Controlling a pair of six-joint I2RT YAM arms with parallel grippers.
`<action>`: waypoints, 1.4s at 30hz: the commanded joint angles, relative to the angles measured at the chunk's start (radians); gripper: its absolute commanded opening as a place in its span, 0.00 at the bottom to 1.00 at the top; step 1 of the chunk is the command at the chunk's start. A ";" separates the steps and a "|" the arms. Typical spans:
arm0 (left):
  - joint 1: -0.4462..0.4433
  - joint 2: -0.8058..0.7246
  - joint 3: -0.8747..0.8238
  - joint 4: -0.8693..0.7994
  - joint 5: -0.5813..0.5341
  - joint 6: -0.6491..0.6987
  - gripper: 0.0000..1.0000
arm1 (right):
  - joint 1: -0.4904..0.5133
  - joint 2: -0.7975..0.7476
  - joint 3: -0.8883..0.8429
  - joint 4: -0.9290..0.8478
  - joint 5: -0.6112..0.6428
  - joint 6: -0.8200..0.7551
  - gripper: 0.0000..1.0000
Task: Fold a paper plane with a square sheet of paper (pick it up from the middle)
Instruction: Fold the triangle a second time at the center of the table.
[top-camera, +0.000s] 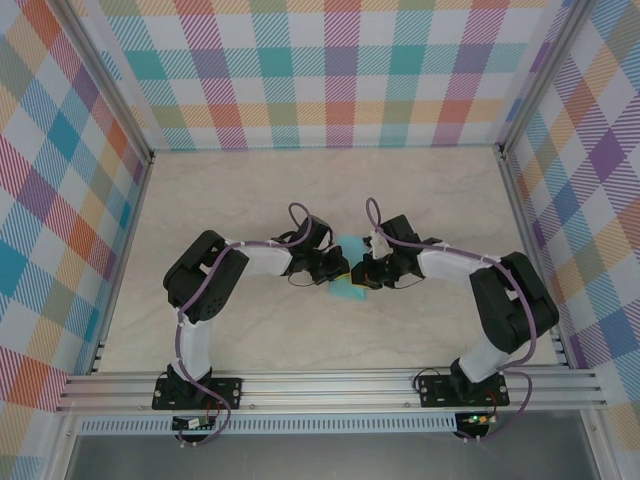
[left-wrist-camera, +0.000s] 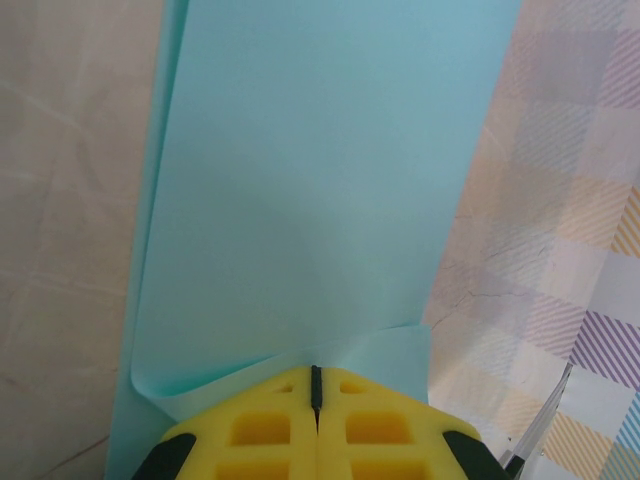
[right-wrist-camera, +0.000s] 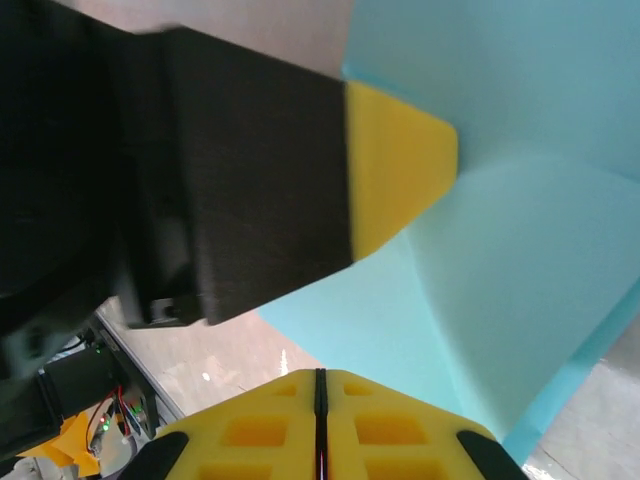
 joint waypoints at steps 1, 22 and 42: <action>-0.013 0.029 -0.010 -0.015 -0.008 0.020 0.00 | -0.002 0.043 0.025 0.013 -0.012 0.032 0.09; -0.014 0.032 -0.013 -0.017 -0.011 0.021 0.00 | -0.004 0.107 0.012 -0.081 0.114 -0.014 0.10; -0.014 0.026 -0.014 -0.019 -0.011 0.022 0.00 | -0.010 0.043 -0.011 -0.086 0.003 0.041 0.12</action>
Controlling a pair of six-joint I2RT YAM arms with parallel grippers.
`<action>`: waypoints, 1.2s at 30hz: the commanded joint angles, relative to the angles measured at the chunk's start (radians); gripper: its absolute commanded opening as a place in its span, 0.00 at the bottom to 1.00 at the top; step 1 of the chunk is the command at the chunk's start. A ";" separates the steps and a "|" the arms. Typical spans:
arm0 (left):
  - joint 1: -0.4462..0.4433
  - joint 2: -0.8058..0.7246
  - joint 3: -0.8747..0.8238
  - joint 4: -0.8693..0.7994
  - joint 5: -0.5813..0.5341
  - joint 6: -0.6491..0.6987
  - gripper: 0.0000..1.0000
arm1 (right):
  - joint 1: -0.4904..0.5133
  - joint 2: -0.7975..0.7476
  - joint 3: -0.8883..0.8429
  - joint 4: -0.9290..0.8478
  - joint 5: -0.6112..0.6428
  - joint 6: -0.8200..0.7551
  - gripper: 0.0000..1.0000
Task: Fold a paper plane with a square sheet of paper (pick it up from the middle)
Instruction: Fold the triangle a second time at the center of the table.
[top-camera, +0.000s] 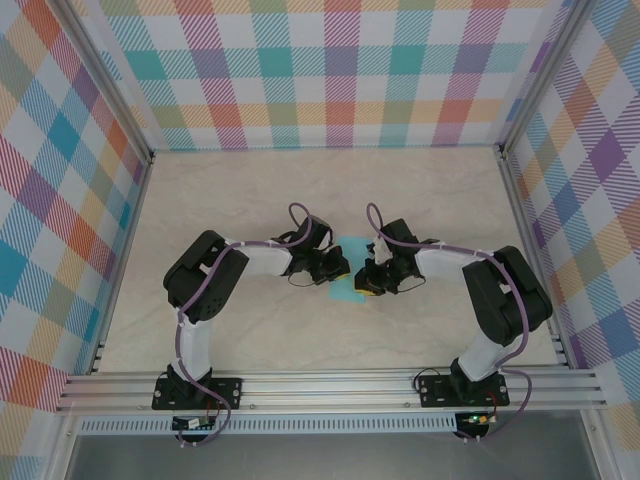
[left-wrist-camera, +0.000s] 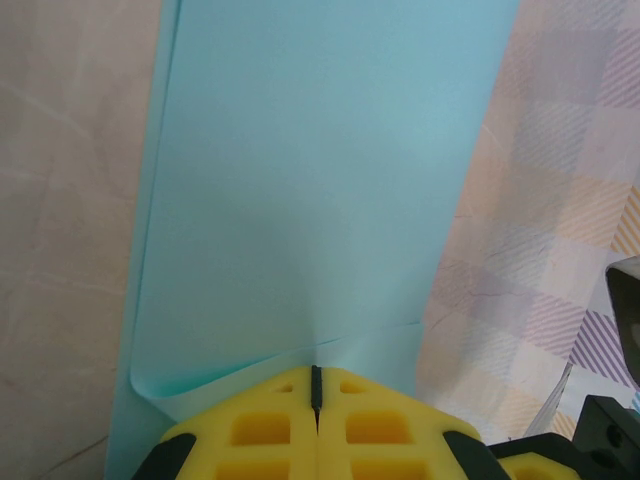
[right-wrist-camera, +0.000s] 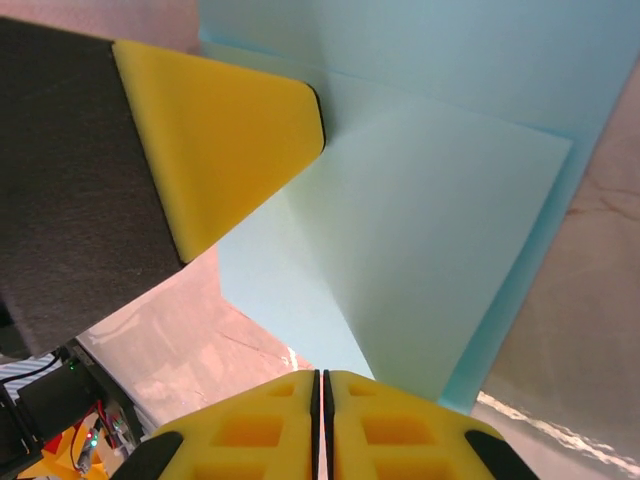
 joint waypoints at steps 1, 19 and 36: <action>-0.013 0.027 -0.015 -0.019 -0.011 0.022 0.00 | -0.006 0.011 -0.012 -0.044 -0.017 0.011 0.11; -0.013 0.026 -0.009 -0.027 -0.016 0.023 0.00 | -0.031 -0.020 -0.076 -0.079 0.015 -0.005 0.11; -0.013 0.029 -0.006 -0.010 -0.012 0.014 0.00 | -0.040 -0.088 -0.020 0.008 -0.071 0.089 0.06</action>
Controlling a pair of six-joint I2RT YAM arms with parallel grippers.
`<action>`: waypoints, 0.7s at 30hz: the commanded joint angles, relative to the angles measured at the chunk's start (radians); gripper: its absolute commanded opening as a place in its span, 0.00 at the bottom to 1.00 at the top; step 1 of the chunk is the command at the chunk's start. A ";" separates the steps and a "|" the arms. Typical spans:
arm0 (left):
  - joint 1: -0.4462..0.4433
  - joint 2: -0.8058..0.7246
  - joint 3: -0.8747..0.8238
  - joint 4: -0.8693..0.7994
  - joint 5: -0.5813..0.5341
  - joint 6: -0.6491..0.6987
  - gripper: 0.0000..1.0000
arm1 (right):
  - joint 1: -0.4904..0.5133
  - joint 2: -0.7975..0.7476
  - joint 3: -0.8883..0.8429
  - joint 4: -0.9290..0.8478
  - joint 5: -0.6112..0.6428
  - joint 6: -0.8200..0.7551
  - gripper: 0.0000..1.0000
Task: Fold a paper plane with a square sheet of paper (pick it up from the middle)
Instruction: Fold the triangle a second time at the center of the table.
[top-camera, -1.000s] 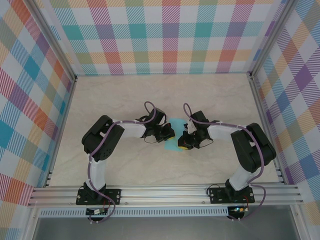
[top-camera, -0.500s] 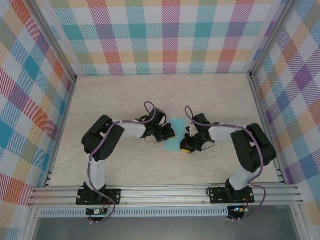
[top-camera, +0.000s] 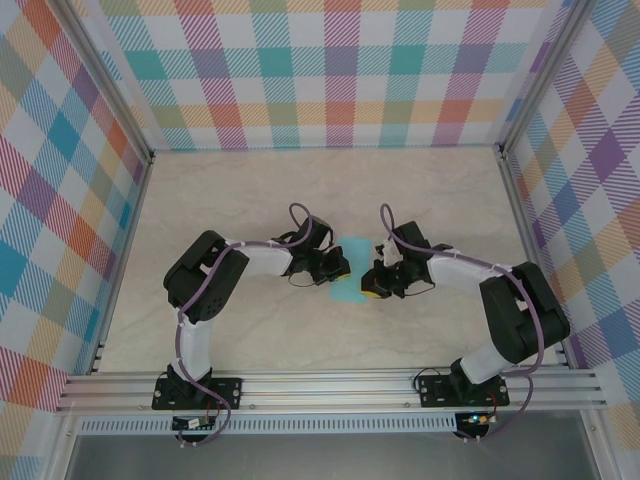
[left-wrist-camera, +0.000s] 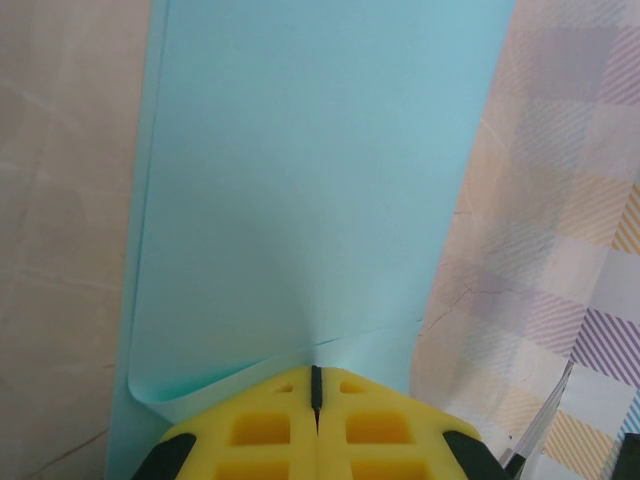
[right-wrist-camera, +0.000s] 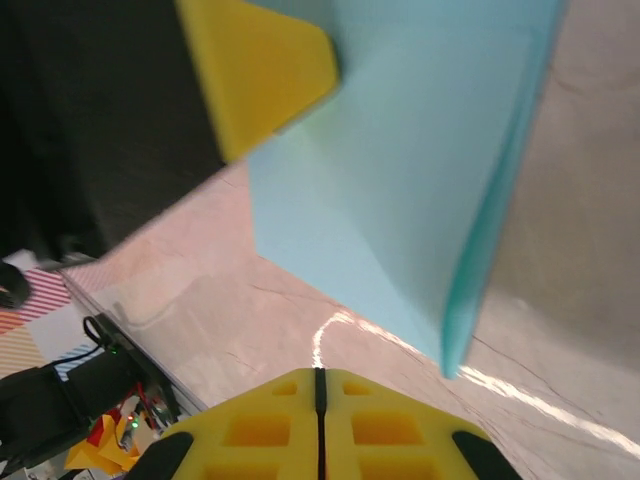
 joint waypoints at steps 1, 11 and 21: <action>-0.010 0.028 -0.005 -0.008 -0.011 0.012 0.00 | 0.001 0.055 0.045 0.031 -0.034 0.039 0.05; -0.009 0.026 -0.008 -0.011 -0.014 0.014 0.00 | 0.007 0.187 0.053 0.014 0.032 0.010 0.05; -0.010 0.024 -0.011 -0.028 -0.034 0.018 0.00 | 0.001 0.152 -0.037 0.006 0.023 -0.017 0.07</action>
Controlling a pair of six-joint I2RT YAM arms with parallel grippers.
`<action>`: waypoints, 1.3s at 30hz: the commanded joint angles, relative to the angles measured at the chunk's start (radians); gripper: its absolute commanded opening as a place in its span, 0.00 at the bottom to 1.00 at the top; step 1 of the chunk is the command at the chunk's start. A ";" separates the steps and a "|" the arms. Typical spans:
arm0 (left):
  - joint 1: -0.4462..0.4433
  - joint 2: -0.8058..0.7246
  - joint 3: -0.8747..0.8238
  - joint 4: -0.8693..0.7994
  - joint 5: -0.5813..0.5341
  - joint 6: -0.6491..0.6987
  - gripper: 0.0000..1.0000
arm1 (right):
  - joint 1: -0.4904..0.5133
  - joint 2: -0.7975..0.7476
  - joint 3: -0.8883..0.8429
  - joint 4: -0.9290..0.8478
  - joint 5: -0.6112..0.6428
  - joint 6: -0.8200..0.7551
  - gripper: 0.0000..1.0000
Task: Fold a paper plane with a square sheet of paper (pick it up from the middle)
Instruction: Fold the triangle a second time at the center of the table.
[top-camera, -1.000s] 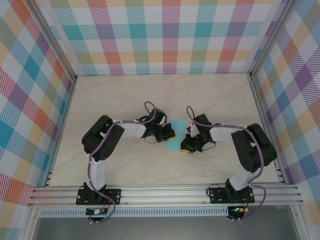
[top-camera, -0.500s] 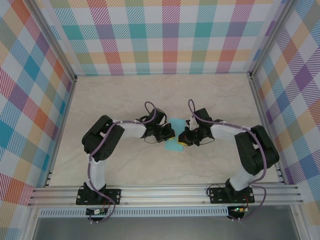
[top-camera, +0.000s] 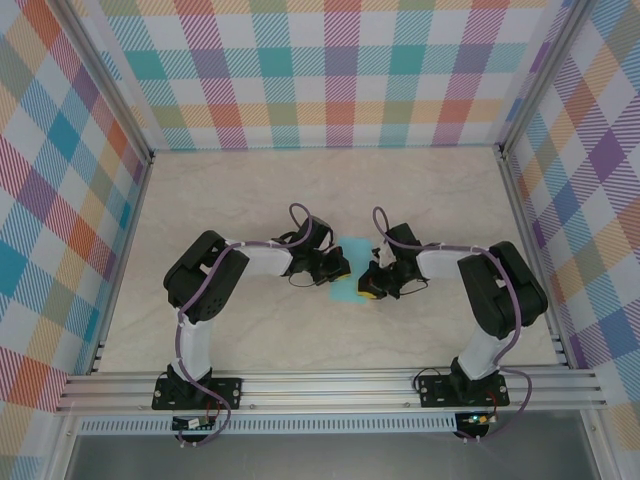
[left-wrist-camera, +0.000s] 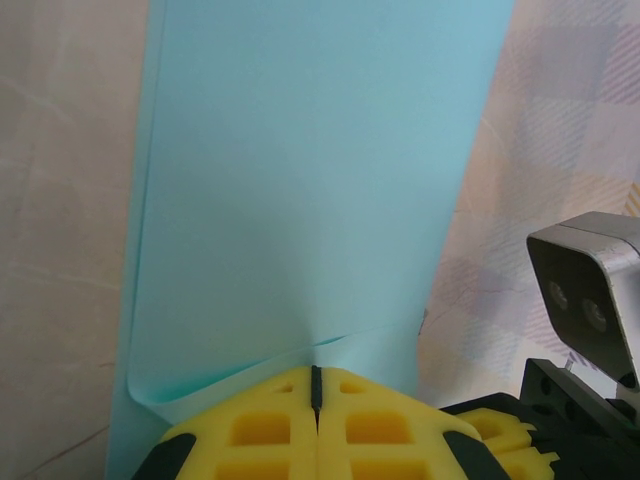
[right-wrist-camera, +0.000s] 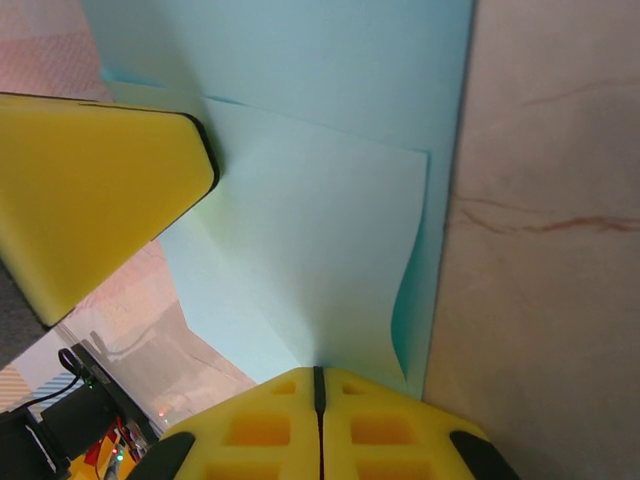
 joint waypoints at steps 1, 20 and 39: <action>-0.009 0.024 -0.010 -0.030 -0.036 0.018 0.00 | 0.001 -0.019 -0.049 -0.071 -0.003 -0.025 0.06; -0.009 0.025 -0.003 -0.046 -0.041 0.022 0.00 | -0.033 -0.129 -0.160 -0.069 -0.029 -0.056 0.09; -0.009 0.013 0.003 -0.022 -0.023 0.017 0.00 | -0.032 -0.002 -0.048 0.041 -0.066 -0.003 0.09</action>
